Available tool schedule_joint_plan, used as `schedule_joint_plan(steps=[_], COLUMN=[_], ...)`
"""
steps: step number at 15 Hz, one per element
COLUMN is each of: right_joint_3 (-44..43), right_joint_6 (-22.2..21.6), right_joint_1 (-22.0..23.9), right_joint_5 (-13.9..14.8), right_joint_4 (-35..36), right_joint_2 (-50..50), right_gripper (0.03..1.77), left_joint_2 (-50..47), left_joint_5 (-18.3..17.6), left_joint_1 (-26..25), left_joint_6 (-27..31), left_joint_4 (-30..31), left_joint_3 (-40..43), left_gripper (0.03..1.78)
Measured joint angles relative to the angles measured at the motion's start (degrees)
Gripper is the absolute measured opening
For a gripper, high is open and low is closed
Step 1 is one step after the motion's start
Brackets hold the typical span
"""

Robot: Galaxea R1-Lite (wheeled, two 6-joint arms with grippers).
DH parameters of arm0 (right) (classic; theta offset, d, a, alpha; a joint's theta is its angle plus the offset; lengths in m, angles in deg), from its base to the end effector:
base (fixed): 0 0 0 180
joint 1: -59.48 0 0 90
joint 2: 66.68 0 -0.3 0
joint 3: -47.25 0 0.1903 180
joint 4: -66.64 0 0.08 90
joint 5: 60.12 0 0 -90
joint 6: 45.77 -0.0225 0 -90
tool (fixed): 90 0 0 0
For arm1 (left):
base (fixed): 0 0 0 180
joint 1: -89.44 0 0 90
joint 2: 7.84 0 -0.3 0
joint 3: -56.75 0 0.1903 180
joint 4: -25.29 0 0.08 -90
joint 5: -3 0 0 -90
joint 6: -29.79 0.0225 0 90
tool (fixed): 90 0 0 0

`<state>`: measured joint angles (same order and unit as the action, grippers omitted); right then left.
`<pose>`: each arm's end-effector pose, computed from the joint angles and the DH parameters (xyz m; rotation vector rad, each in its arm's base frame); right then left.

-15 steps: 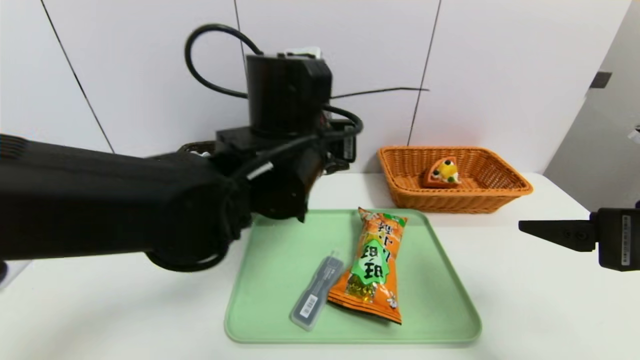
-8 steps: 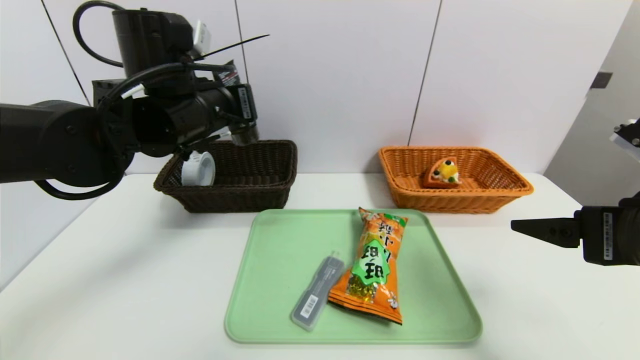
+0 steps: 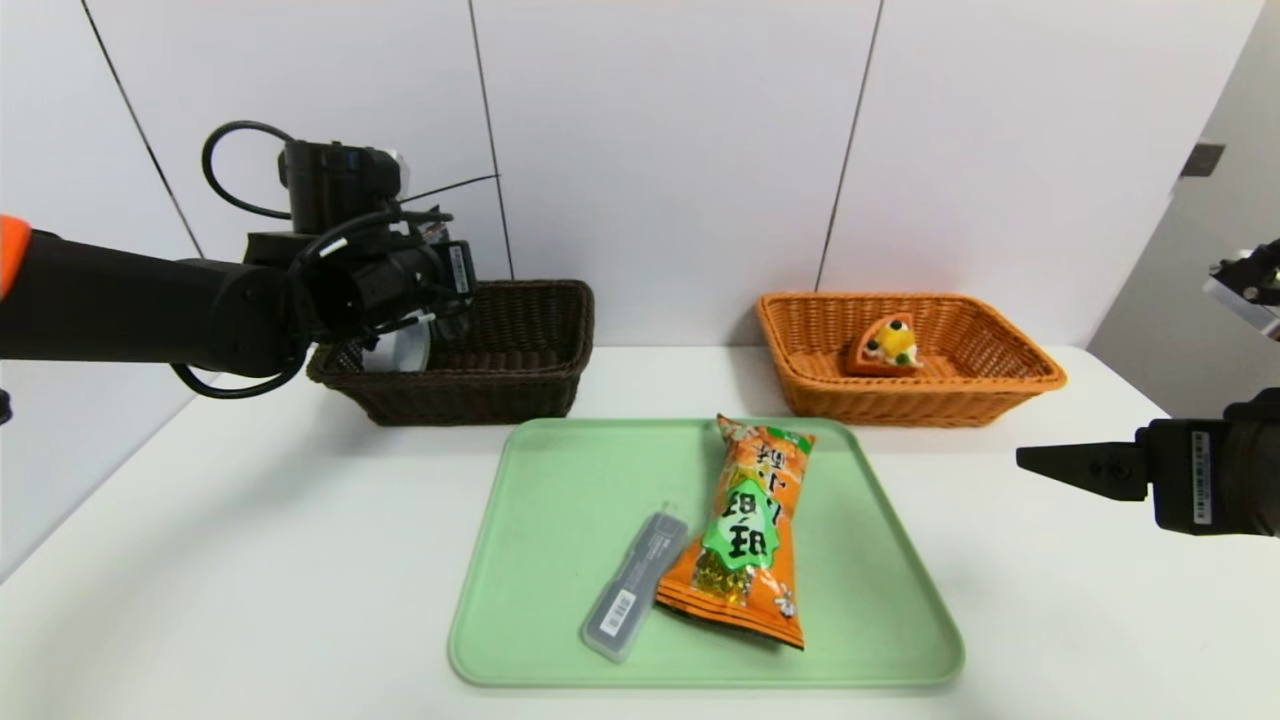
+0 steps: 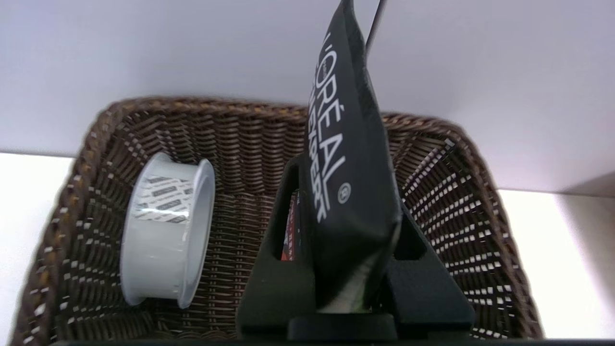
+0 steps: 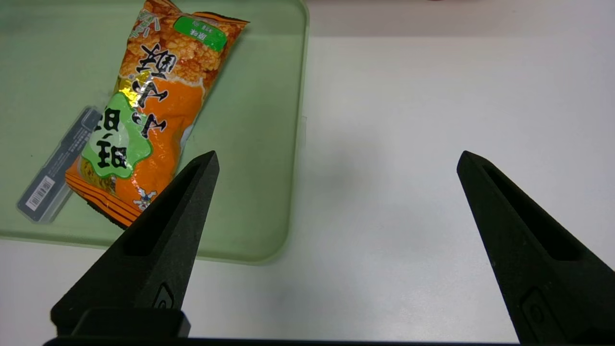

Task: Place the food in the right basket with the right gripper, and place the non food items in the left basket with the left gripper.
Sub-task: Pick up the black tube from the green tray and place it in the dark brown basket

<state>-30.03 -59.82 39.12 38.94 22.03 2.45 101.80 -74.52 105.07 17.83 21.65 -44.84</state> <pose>0.1547 0.0536 0.2466 0.0748 0.6346 0.1136 0.3760 -0.1002 0.2352 -0.1585 0.2028 -0.0339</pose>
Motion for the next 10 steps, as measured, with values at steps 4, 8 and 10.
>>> schedule_joint_plan(steps=[4,8,10], right_joint_3=[0.02,0.02,-0.09], right_joint_6=[-0.11,-0.09,-0.07], right_joint_1=[0.35,0.41,0.49], right_joint_5=[-0.09,-0.07,-0.11], right_joint_4=[0.00,0.02,0.02], right_joint_2=[0.22,0.22,0.22], right_gripper=[1.71,1.71,1.71], left_joint_2=[4.24,6.62,7.42], left_joint_5=[0.09,0.18,0.38], left_joint_1=[-1.35,-2.23,-2.18], left_joint_6=[0.09,0.20,0.41], left_joint_4=[0.61,0.63,0.63], left_joint_3=[-0.05,-0.09,-0.09], left_gripper=[0.33,0.33,0.36])
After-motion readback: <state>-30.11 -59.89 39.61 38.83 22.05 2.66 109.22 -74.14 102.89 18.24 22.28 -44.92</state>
